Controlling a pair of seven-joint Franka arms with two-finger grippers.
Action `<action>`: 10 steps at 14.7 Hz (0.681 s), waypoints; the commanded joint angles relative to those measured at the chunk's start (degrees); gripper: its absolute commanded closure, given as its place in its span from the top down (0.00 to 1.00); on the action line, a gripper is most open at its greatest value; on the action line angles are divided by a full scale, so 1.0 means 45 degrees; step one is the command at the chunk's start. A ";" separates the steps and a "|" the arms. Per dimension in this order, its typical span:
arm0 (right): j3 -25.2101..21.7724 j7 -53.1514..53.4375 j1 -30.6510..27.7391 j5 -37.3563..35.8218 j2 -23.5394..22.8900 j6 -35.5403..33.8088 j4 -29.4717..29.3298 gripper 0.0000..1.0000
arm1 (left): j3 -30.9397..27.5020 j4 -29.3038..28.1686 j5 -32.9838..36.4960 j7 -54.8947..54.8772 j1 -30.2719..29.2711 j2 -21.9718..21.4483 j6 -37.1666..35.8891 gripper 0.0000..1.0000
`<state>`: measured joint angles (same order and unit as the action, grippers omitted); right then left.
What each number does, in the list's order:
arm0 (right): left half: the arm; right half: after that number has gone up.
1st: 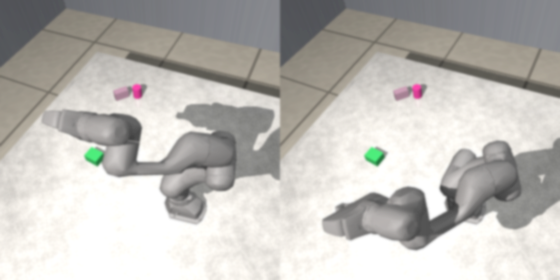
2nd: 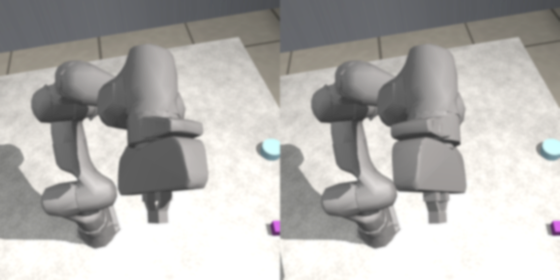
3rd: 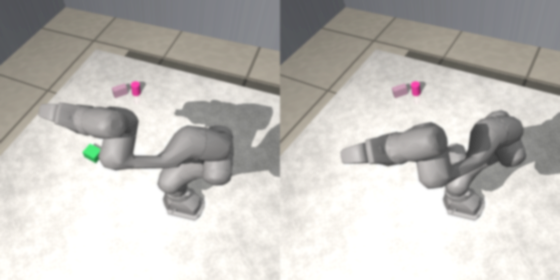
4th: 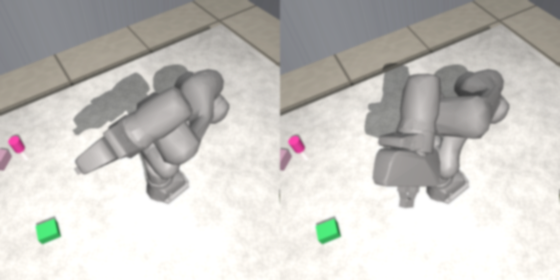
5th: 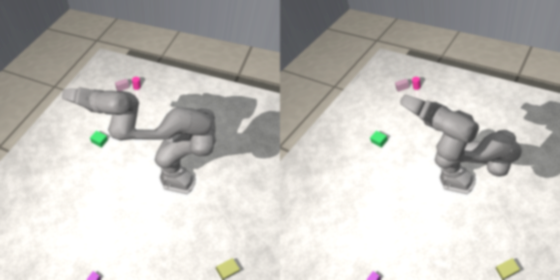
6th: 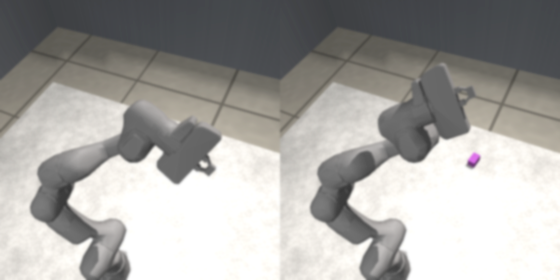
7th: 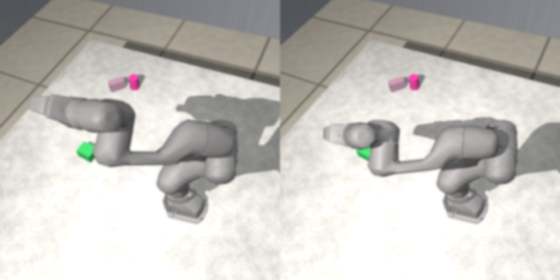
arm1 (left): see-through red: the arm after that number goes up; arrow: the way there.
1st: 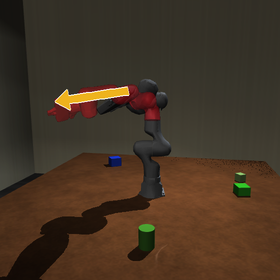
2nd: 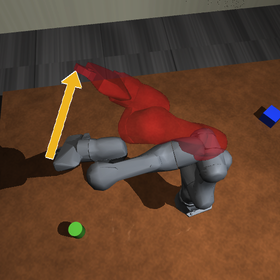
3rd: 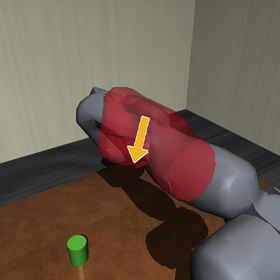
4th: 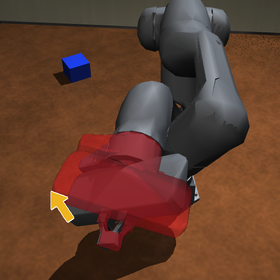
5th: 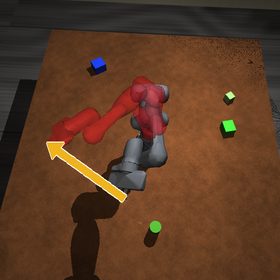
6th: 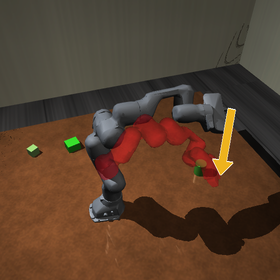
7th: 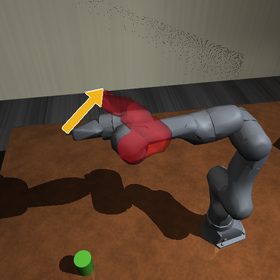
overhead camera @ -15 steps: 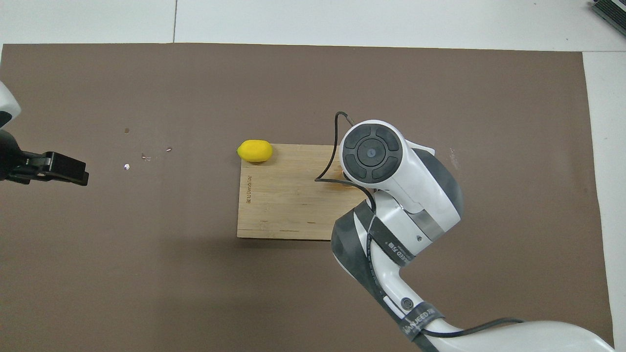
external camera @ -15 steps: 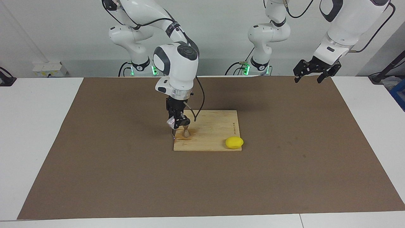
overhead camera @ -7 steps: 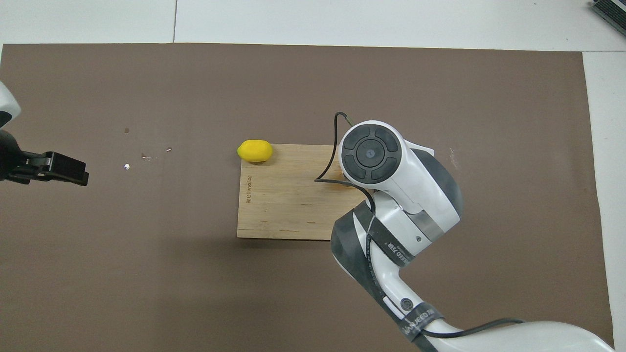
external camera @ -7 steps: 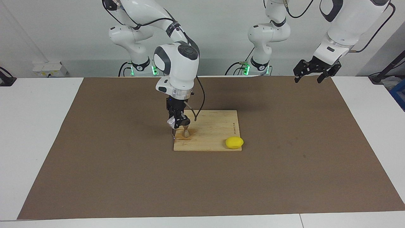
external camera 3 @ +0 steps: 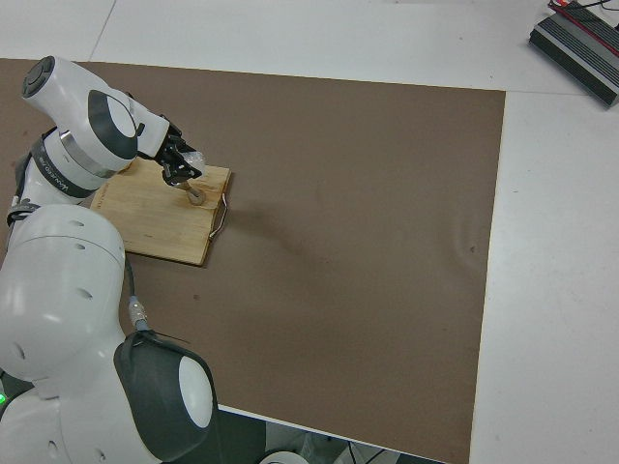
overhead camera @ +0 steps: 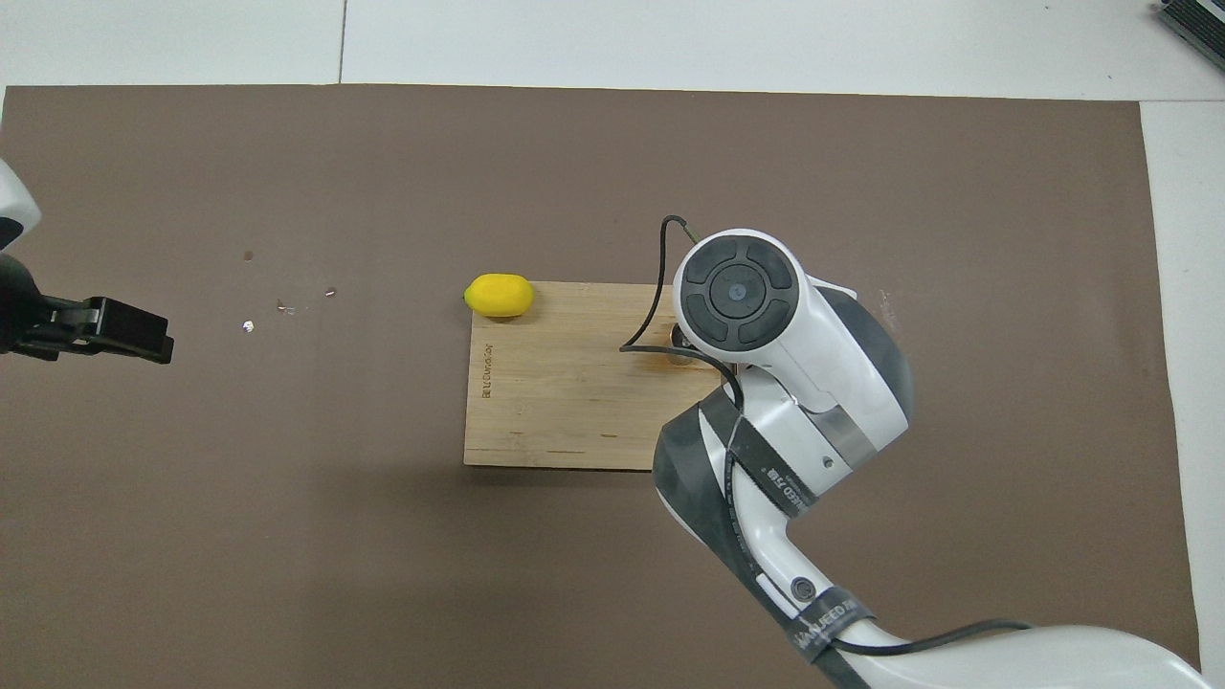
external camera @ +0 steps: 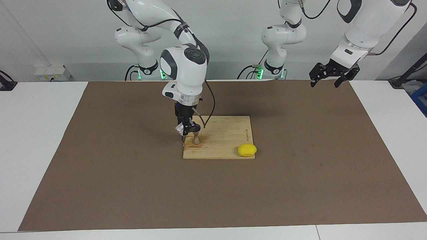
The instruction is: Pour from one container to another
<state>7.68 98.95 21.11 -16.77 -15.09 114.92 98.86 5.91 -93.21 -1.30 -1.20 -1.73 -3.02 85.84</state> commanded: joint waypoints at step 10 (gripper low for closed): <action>0.0091 -0.0544 -0.1797 0.4366 -0.0006 0.0049 -0.0035 0.00 | -0.0122 0.0011 0.0055 -0.0125 0.0149 0.0008 -0.0034 1.00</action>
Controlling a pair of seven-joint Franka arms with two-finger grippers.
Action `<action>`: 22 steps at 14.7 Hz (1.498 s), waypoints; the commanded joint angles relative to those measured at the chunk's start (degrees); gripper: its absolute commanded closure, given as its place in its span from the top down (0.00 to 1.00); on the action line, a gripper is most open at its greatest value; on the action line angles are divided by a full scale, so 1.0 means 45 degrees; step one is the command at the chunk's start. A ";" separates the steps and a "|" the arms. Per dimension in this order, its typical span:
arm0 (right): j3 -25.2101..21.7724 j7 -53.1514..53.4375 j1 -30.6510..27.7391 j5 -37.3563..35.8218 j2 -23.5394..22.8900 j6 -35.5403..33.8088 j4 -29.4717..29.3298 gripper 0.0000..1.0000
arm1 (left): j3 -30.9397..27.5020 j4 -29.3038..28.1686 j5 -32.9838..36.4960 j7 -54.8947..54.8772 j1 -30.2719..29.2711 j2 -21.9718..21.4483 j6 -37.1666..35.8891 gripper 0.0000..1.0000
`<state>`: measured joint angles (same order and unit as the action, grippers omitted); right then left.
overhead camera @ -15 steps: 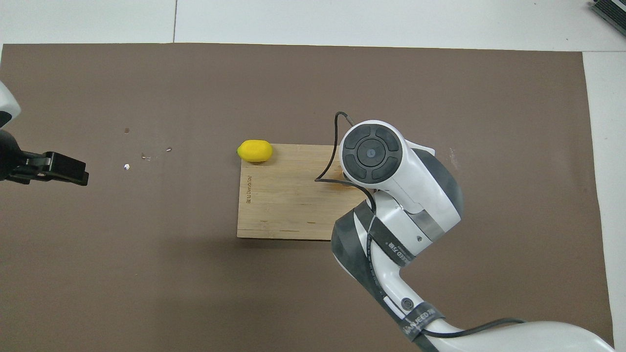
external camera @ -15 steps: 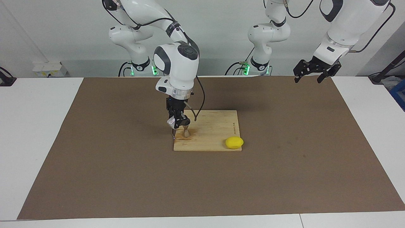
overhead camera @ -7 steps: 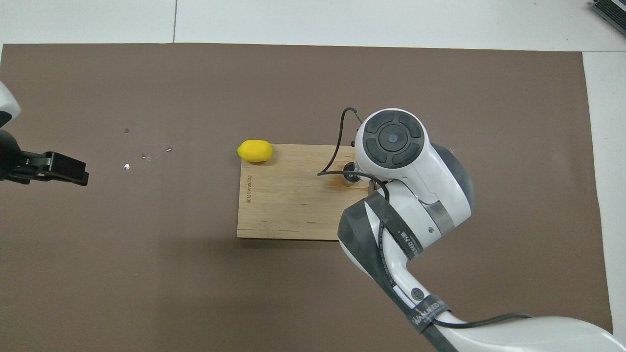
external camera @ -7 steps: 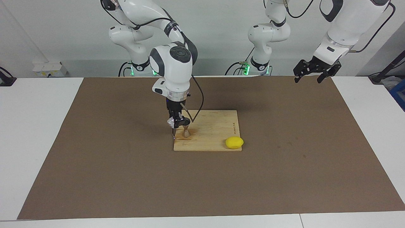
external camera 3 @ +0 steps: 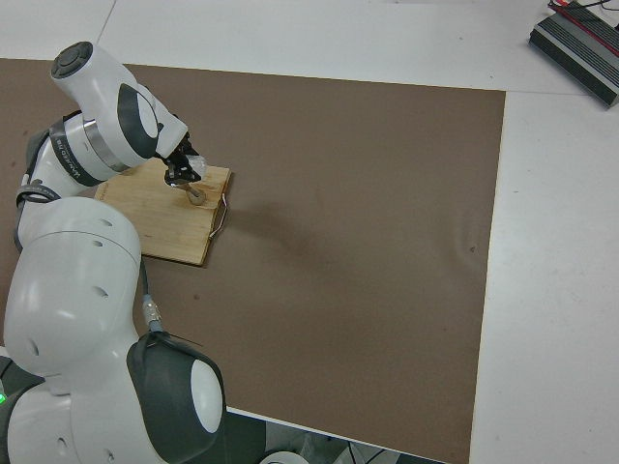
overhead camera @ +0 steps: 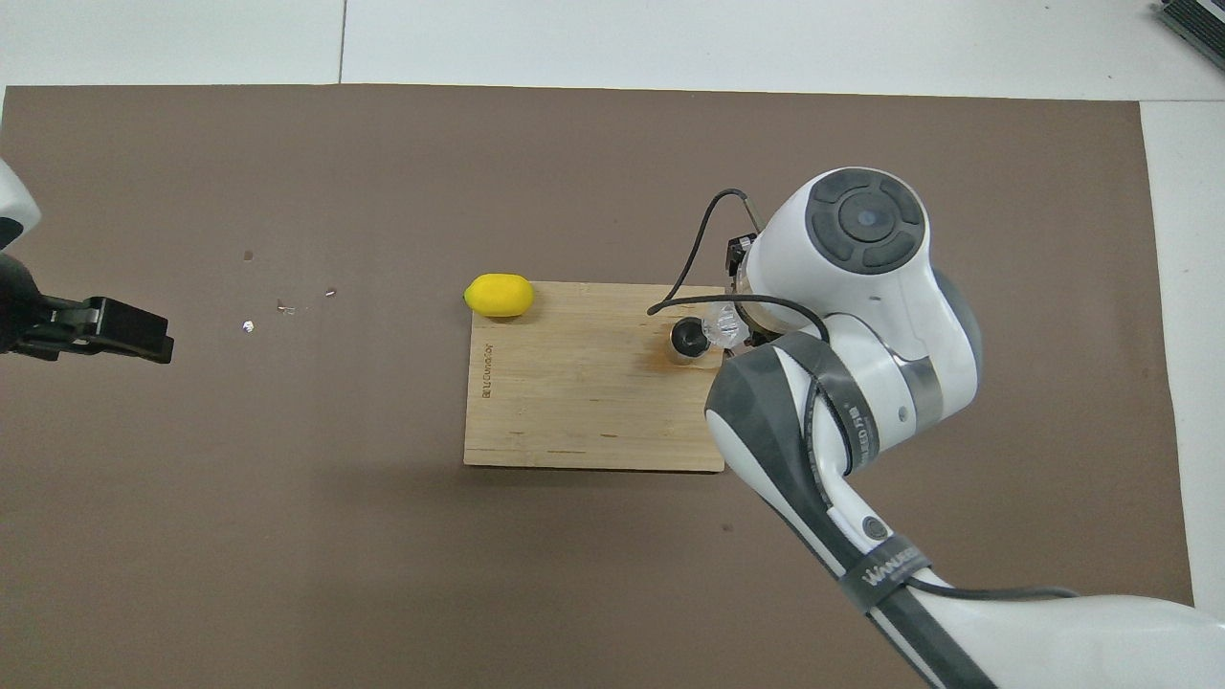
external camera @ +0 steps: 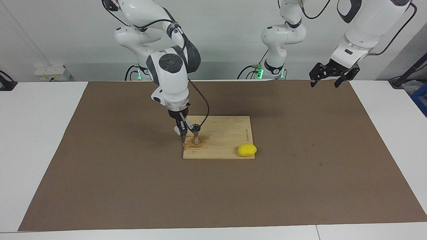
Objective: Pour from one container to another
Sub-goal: 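Carry the clear cup back away from the board with the right gripper, then set the clear cup on the table and open the right gripper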
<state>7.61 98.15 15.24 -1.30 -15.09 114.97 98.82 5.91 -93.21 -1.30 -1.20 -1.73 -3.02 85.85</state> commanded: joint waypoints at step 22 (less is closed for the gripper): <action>0.0085 -1.0738 -0.8209 0.9311 -0.1179 -0.0488 0.3351 0.00 | -0.0122 0.0030 0.0055 -0.0125 0.0149 0.0008 -0.0034 1.00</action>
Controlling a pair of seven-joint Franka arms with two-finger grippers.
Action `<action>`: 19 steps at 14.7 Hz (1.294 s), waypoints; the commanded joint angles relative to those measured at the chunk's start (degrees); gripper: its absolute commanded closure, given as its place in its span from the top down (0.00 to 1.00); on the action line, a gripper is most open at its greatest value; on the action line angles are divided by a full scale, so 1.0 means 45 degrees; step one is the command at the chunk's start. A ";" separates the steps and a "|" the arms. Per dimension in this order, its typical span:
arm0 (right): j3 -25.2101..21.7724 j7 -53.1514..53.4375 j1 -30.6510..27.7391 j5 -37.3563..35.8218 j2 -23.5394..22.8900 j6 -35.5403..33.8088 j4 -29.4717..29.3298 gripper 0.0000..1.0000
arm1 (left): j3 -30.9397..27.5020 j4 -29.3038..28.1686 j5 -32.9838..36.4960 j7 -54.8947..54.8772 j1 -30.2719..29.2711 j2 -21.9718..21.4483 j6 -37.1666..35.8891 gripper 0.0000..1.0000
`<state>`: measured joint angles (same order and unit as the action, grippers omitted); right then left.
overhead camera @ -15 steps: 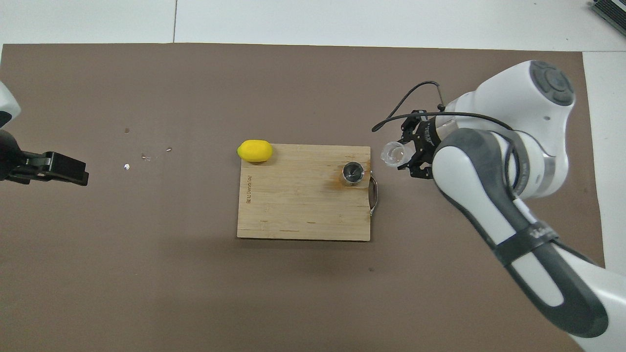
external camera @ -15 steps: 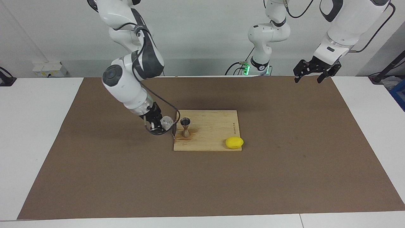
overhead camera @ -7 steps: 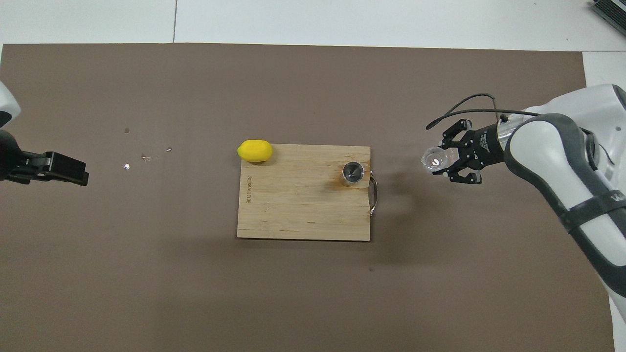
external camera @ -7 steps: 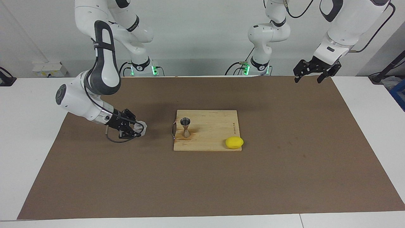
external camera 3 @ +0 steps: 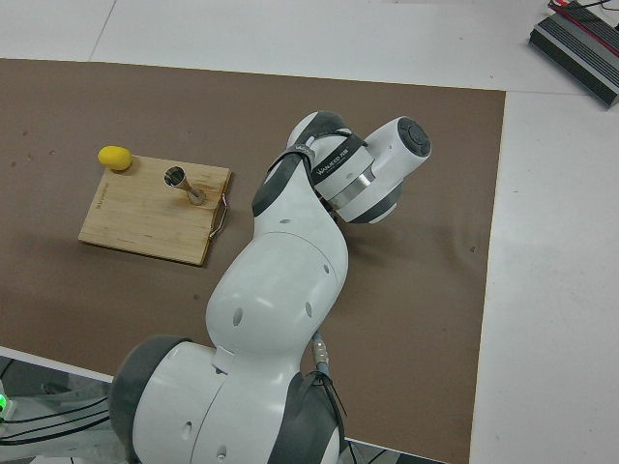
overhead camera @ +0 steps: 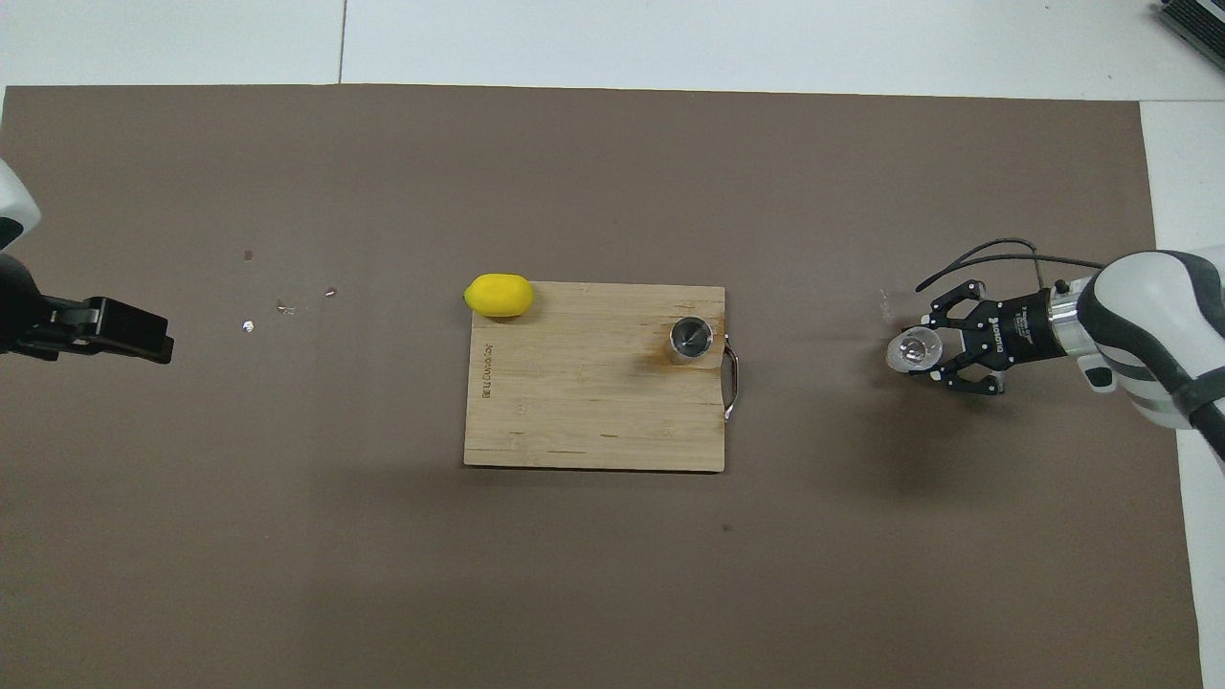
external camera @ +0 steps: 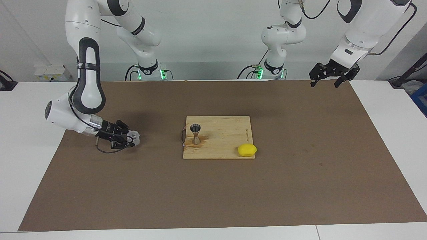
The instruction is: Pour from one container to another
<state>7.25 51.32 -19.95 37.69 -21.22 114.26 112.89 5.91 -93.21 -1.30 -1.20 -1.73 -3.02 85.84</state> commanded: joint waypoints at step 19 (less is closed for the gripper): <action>0.0147 -0.4093 0.0679 -0.4071 0.3016 -0.1445 0.0226 1.00 | -0.0122 0.0011 0.0055 -0.0125 0.0149 0.0008 -0.0034 1.00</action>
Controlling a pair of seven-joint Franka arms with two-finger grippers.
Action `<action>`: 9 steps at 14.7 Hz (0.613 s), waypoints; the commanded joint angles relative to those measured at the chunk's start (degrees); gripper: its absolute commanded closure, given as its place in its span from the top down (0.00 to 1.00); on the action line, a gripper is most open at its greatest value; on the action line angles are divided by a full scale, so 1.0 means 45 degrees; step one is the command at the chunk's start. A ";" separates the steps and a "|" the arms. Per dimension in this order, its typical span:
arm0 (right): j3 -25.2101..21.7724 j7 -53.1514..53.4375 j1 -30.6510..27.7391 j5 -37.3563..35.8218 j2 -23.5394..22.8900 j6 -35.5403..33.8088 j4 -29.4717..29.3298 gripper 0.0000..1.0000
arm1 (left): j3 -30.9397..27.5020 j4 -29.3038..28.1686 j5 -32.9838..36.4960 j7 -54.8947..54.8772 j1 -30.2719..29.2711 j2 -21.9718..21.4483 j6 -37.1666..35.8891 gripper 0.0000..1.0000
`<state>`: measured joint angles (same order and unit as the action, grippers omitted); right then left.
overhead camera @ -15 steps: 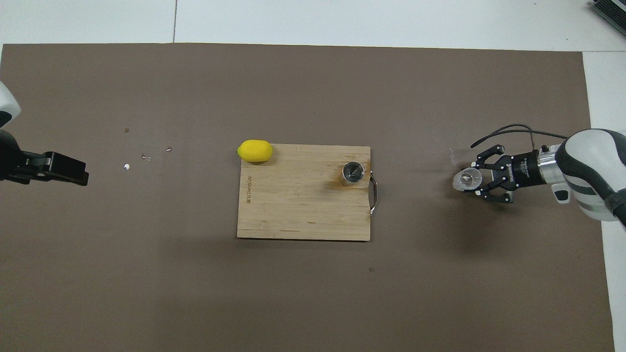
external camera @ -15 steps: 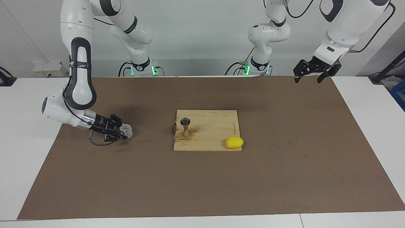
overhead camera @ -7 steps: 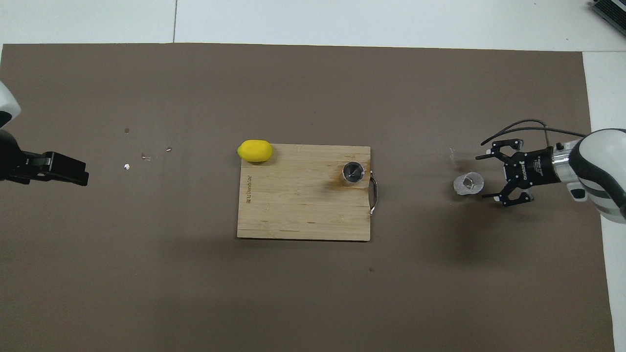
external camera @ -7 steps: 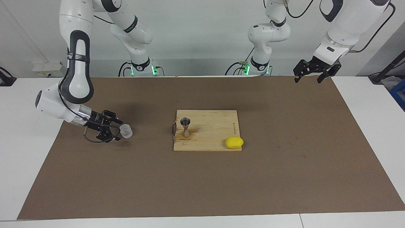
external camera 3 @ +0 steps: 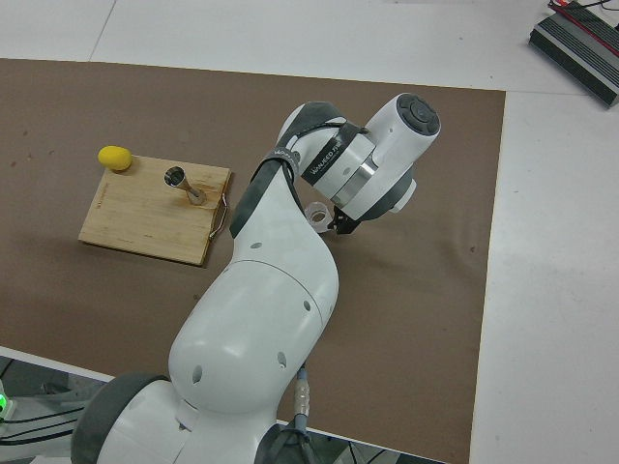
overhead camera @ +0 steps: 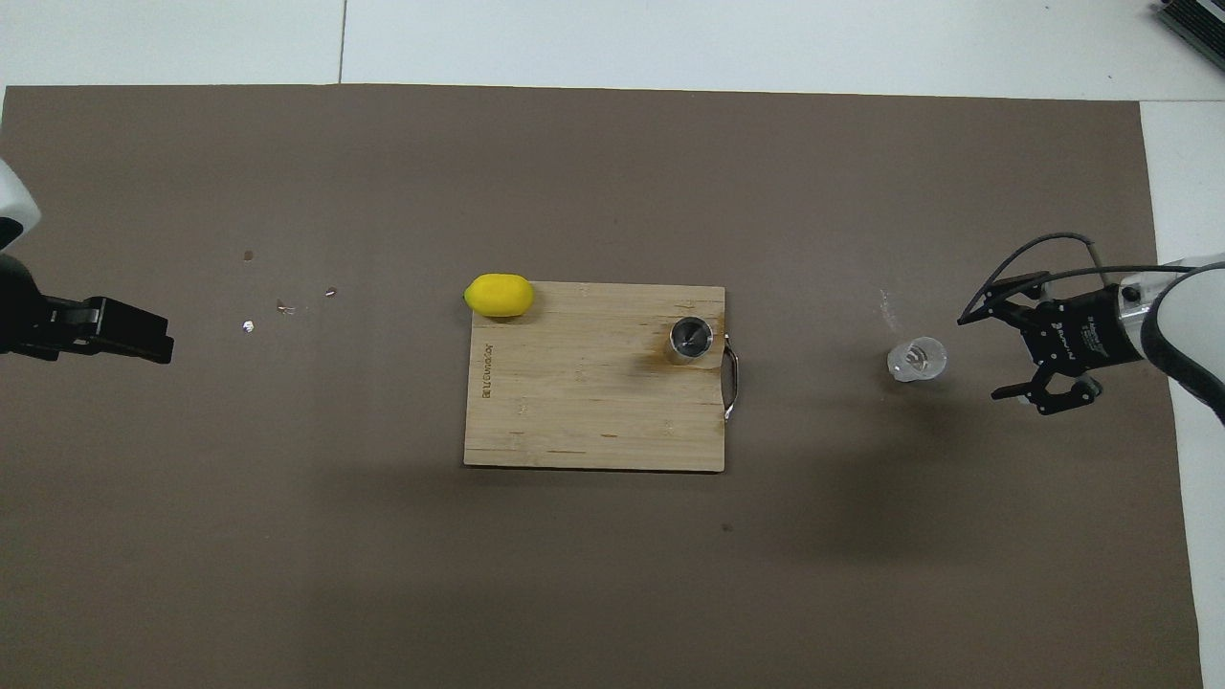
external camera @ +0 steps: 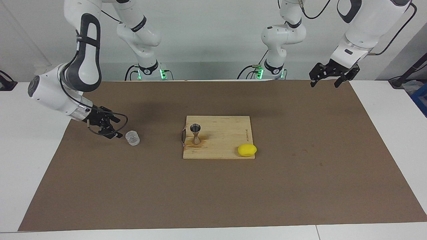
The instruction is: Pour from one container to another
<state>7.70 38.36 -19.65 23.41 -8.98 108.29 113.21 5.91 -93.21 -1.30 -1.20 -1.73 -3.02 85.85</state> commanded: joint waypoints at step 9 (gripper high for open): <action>0.0085 -0.4774 0.3604 -0.5475 0.1215 -0.0079 -0.0428 1.00 | -0.0122 0.0011 0.0055 -0.0124 0.0130 0.0008 -0.0034 1.00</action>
<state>8.05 19.36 -4.25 0.42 -5.59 108.27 112.47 5.91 -93.21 -1.30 -1.20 -1.73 -3.02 85.85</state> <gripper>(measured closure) 0.000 0.000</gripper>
